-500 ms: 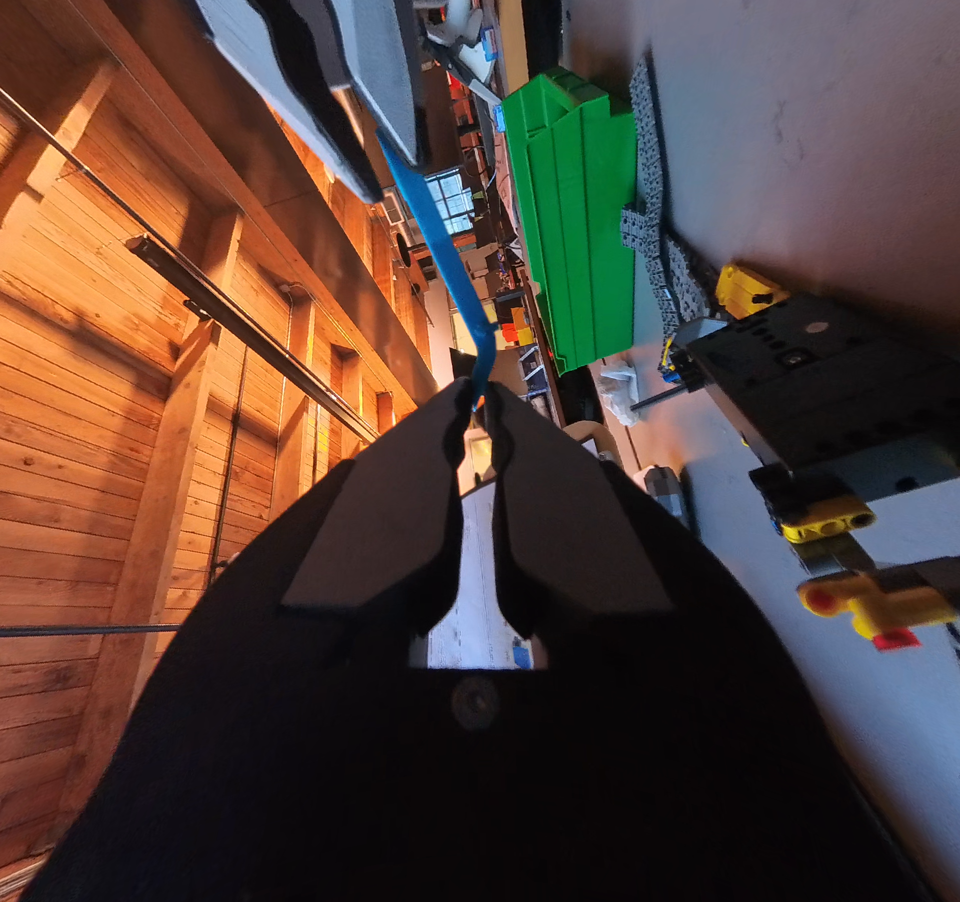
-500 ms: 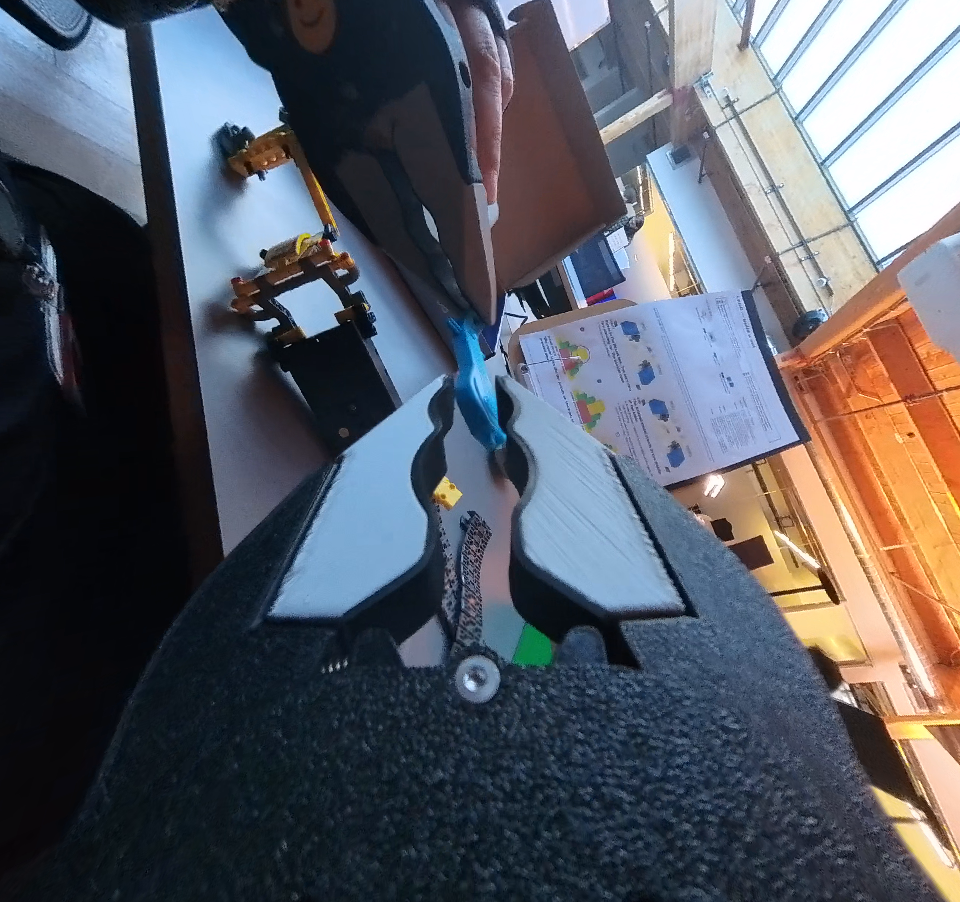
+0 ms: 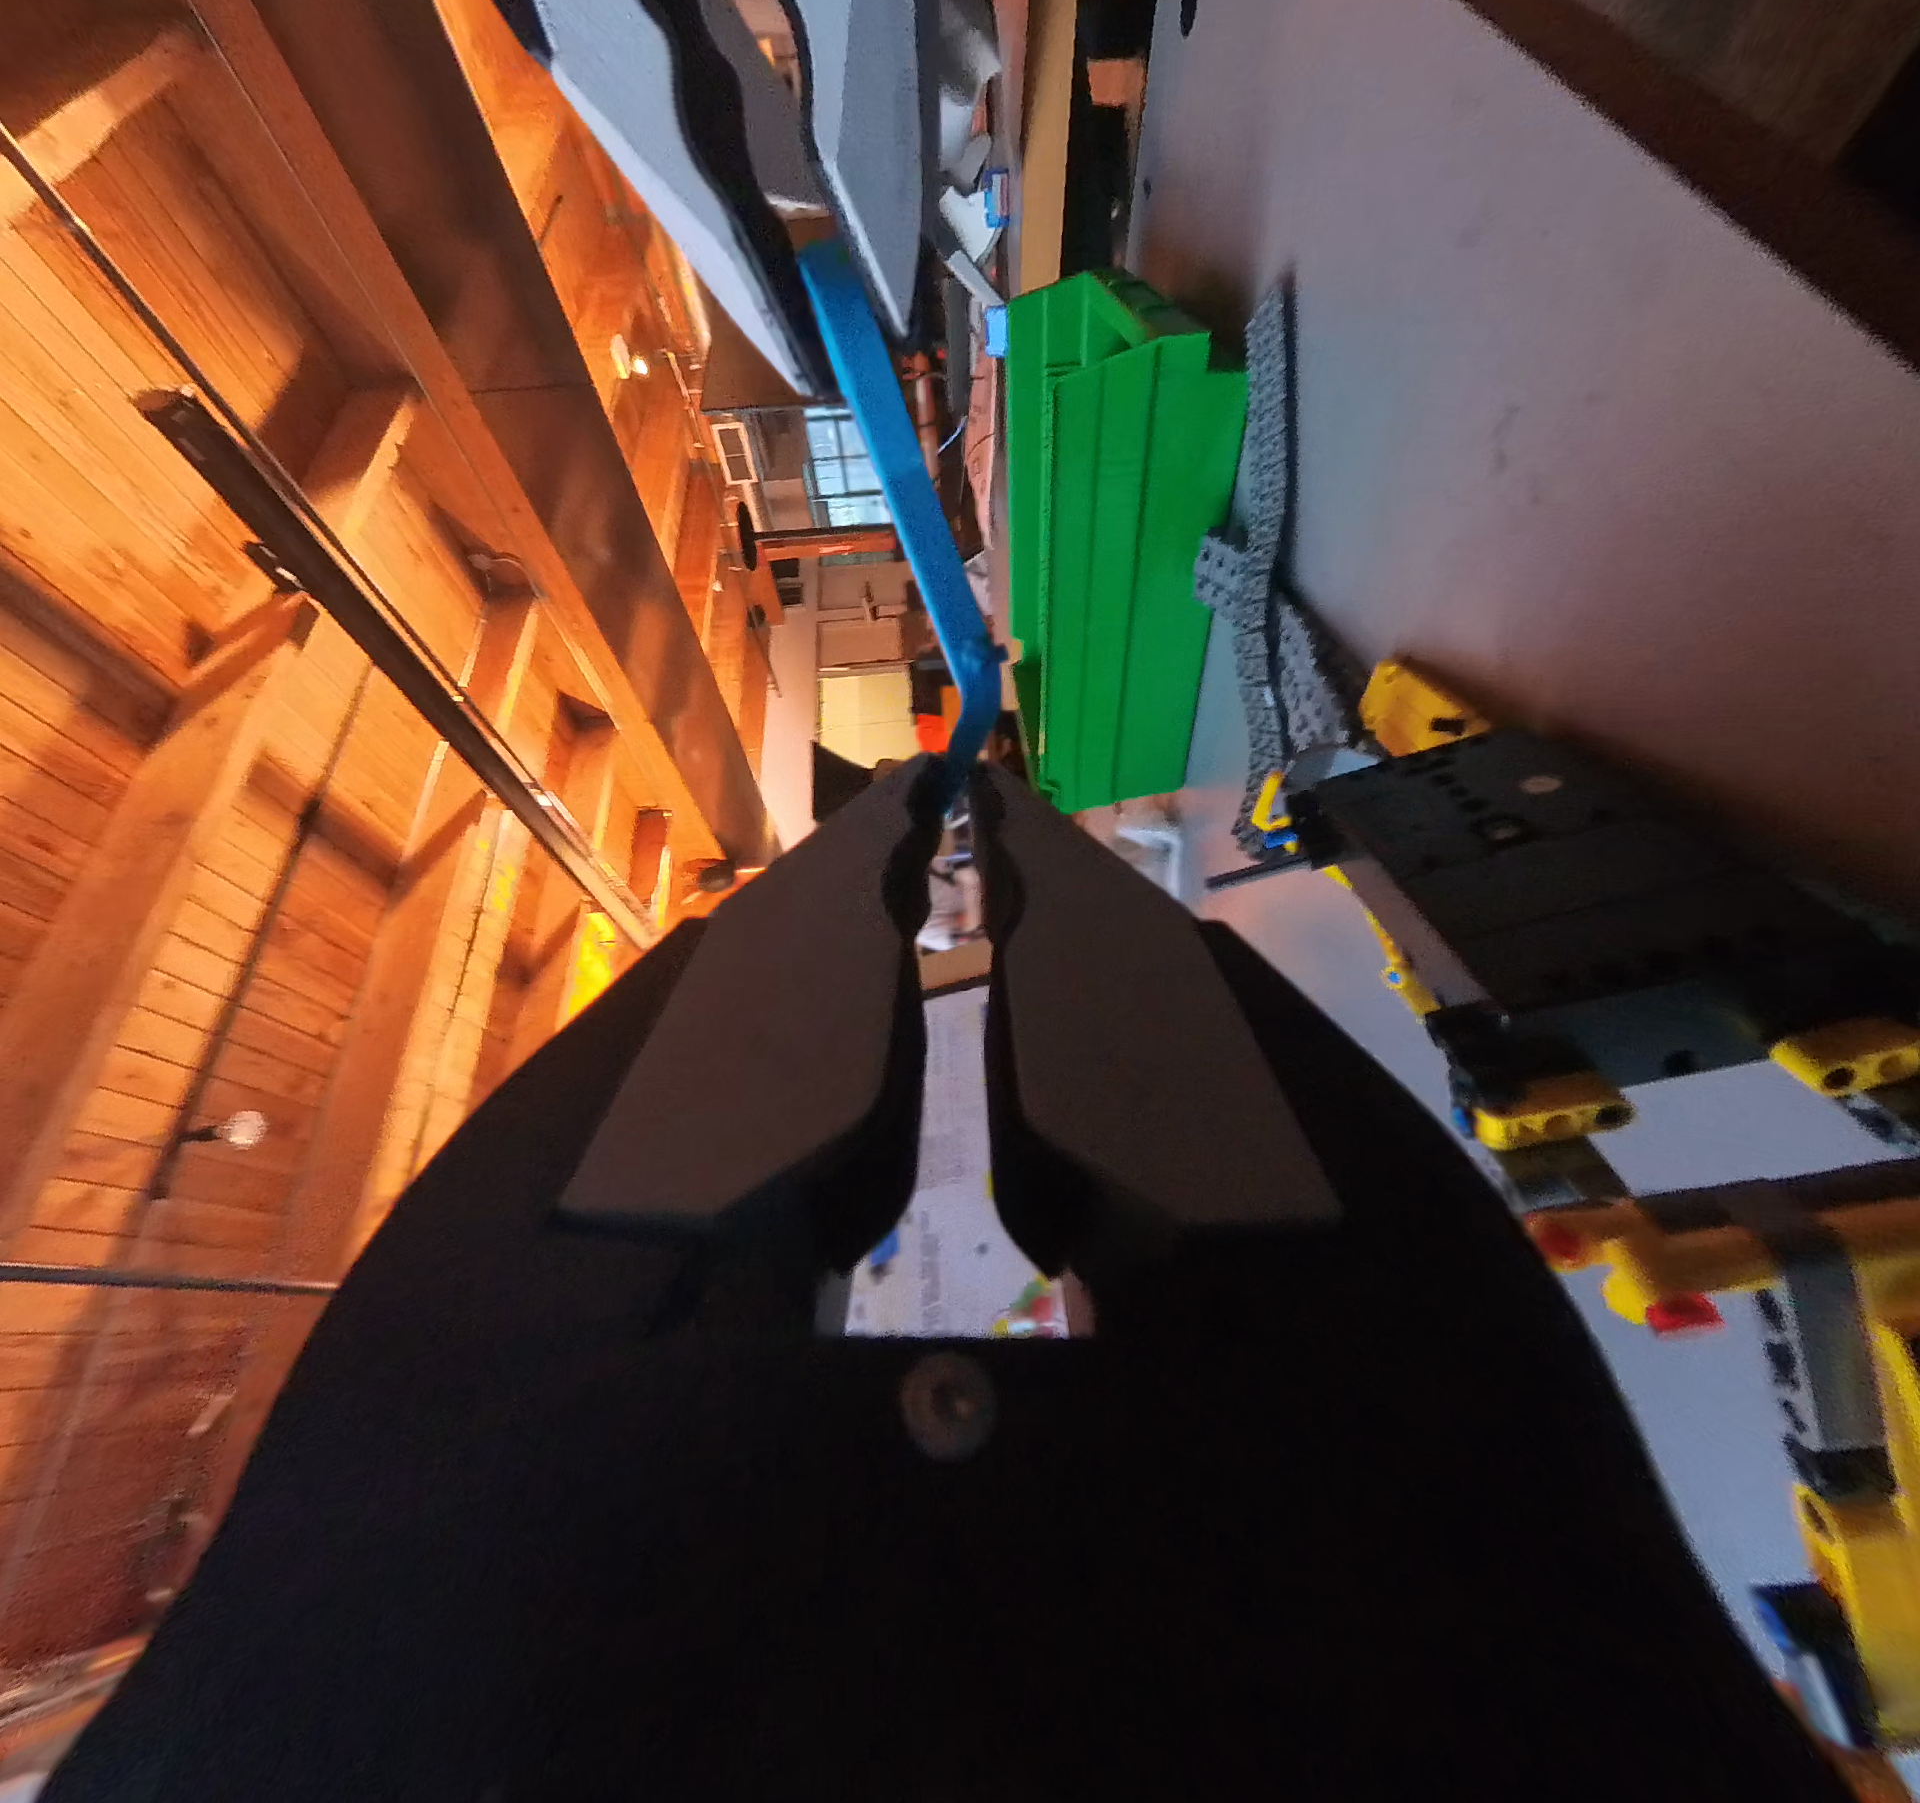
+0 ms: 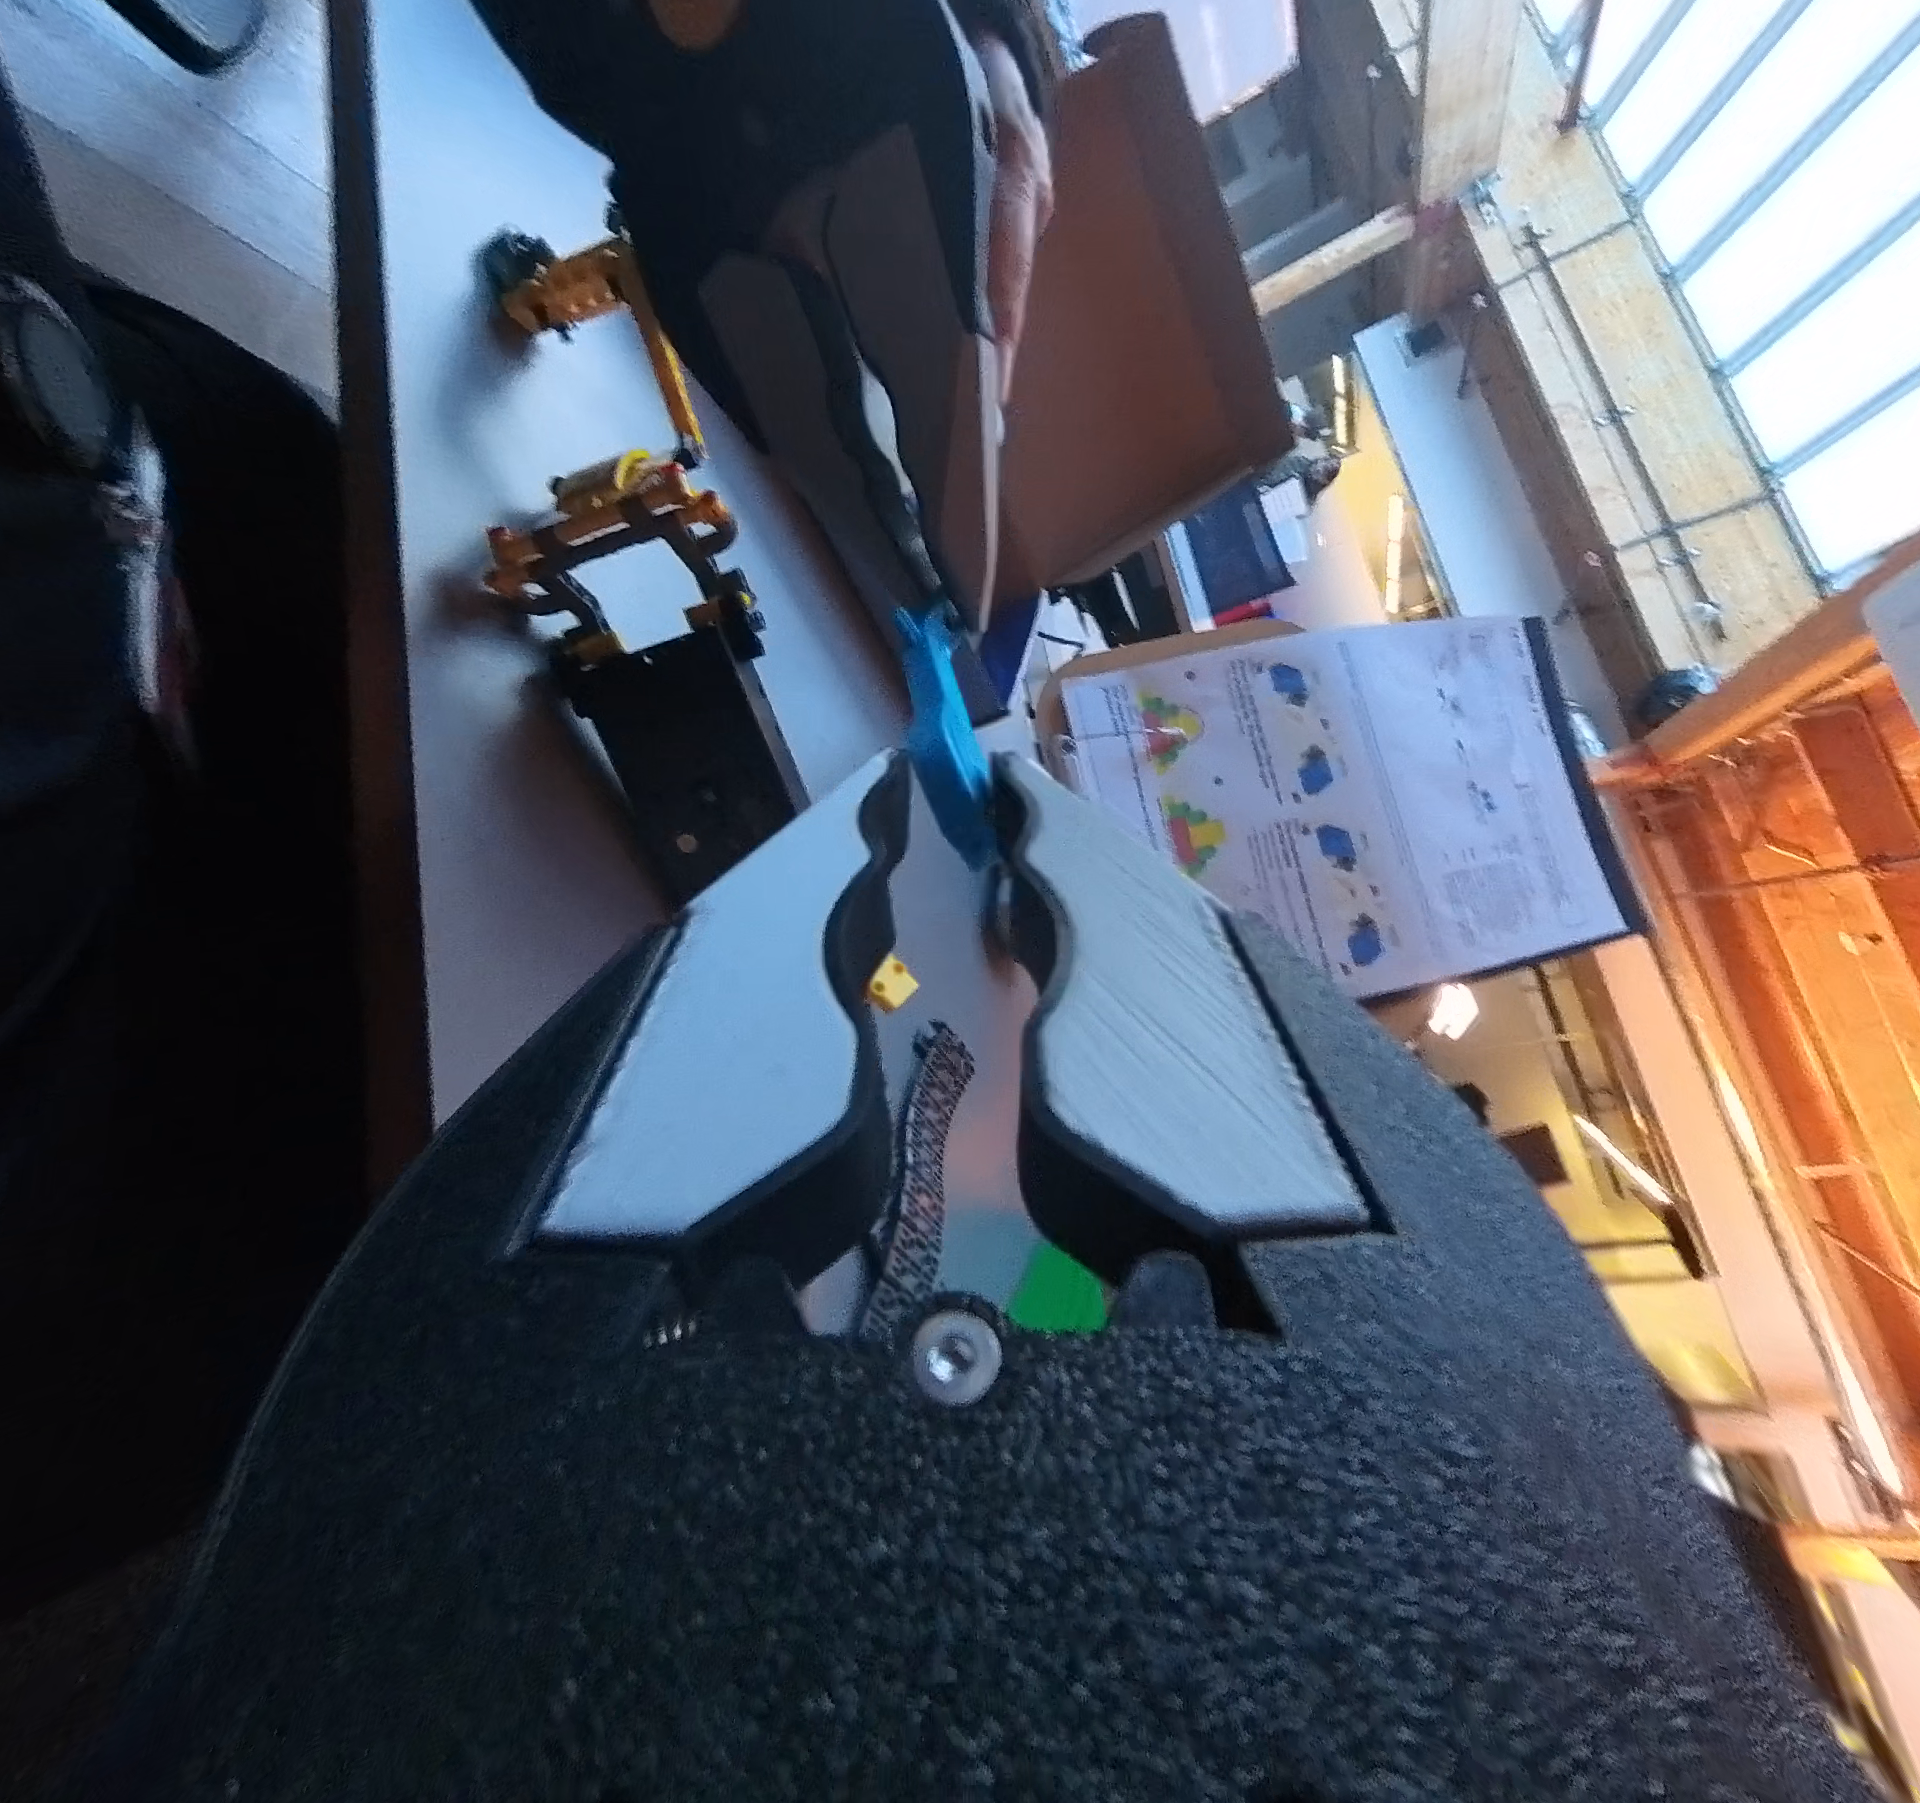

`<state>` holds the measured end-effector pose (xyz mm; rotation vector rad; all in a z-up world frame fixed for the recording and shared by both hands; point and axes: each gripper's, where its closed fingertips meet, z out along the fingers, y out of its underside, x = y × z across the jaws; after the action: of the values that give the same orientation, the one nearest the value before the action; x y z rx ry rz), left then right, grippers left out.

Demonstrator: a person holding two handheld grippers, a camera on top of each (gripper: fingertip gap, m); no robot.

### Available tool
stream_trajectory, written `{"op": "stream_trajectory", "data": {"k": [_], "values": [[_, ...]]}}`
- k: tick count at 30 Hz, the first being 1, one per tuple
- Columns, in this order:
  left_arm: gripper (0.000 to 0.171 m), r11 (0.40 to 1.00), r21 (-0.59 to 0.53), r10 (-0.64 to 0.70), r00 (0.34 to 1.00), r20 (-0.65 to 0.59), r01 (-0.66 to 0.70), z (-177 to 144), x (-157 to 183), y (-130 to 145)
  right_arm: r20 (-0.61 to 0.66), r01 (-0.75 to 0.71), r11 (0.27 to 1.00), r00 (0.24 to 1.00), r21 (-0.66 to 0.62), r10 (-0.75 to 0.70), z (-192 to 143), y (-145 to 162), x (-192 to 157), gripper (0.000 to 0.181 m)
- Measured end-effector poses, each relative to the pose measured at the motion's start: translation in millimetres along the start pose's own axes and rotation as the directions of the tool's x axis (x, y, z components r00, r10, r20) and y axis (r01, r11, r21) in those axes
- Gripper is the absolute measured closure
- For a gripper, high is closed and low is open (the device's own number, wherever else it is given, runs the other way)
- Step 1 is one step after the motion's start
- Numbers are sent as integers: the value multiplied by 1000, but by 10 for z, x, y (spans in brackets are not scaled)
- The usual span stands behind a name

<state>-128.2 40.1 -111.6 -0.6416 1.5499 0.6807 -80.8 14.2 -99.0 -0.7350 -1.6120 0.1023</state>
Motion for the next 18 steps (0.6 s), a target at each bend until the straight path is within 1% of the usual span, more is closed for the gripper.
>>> {"op": "stream_trajectory", "data": {"k": [3,5,7,8,9,10,11,13,14,15,16,17,18], "values": [[169,989,34,-143,989,-43,145,9,37,13,22,-57,998,998,30,56,19,-29,45,169],[170,959,63,-272,959,-78,277,13,50,16,17,-111,991,994,68,110,31,-73,101,168],[169,911,92,-392,913,-113,403,13,37,9,41,-205,971,979,125,202,30,-114,150,161],[169,874,103,-459,877,-145,474,10,41,-3,48,-269,950,963,157,264,22,-101,205,157],[169,829,112,-525,831,-181,548,10,48,-17,54,-342,919,940,195,338,6,-62,277,158],[170,774,130,-589,780,-210,619,8,36,-33,74,-434,871,901,229,428,-7,0,348,159],[170,708,150,-648,719,-250,690,-1,21,-57,121,-541,803,840,251,529,-11,67,400,160],[170,570,167,-741,591,-319,805,-15,-28,-66,250,-741,621,671,256,698,8,151,464,160],[170,509,185,-763,540,-356,841,-32,-55,-82,305,-809,532,587,251,750,30,169,493,156],[169,443,194,-772,482,-413,875,-57,-69,-117,360,-857,455,515,243,778,54,158,509,146],[169,371,194,-778,418,-469,908,-84,-87,-147,417,-891,391,454,230,788,76,123,513,142],[170,310,191,-781,364,-508,931,-97,-104,-158,468,-916,339,401,213,788,102,79,512,142],[170,266,185,-786,324,-527,946,-93,-113,-143,515,-935,298,354,191,781,130,30,508,140]]}}
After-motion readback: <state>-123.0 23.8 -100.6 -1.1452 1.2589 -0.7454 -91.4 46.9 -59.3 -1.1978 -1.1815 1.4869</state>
